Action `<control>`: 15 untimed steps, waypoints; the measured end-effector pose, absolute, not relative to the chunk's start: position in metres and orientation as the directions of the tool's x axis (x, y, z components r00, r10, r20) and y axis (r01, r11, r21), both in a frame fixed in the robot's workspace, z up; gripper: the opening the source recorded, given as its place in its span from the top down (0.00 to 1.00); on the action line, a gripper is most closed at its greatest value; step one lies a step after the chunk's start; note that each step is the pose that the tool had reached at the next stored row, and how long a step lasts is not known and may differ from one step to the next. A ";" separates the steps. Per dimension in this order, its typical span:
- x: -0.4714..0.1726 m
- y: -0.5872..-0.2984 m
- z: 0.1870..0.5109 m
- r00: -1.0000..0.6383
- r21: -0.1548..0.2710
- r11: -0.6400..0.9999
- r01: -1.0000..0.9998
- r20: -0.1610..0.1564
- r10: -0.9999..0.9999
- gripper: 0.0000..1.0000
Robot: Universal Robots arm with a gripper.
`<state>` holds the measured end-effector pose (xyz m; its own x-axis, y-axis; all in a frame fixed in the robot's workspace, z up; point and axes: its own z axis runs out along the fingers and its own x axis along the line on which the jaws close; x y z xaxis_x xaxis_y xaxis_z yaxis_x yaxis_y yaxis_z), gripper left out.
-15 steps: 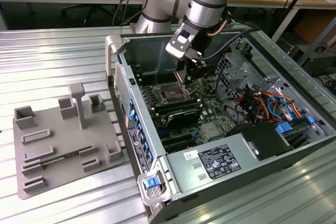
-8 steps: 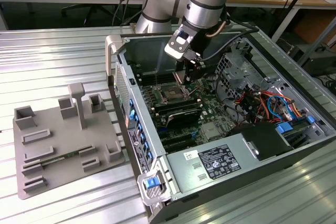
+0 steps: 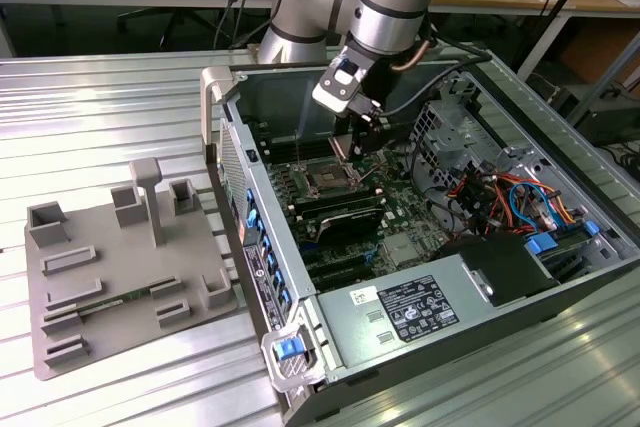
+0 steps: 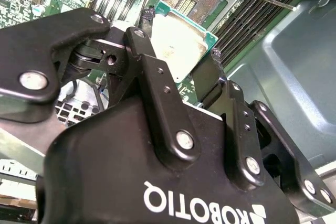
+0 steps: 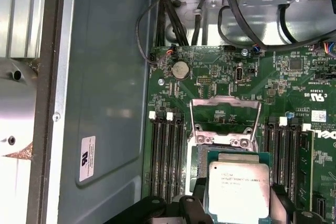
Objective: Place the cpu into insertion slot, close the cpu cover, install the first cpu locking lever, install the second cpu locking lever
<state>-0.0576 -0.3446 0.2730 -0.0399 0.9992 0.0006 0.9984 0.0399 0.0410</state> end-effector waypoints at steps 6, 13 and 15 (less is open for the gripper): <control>-0.058 -0.337 0.272 -0.040 0.039 0.043 0.998 -0.063 0.997 0.45; -0.057 -0.332 0.271 -0.040 0.038 0.043 0.998 -0.073 0.997 0.45; -0.058 -0.332 0.271 -0.040 0.038 0.043 0.998 -0.073 0.997 0.45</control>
<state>-0.0575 -0.3318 0.2710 -0.0402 0.9965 -0.0727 0.9983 0.0430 0.0381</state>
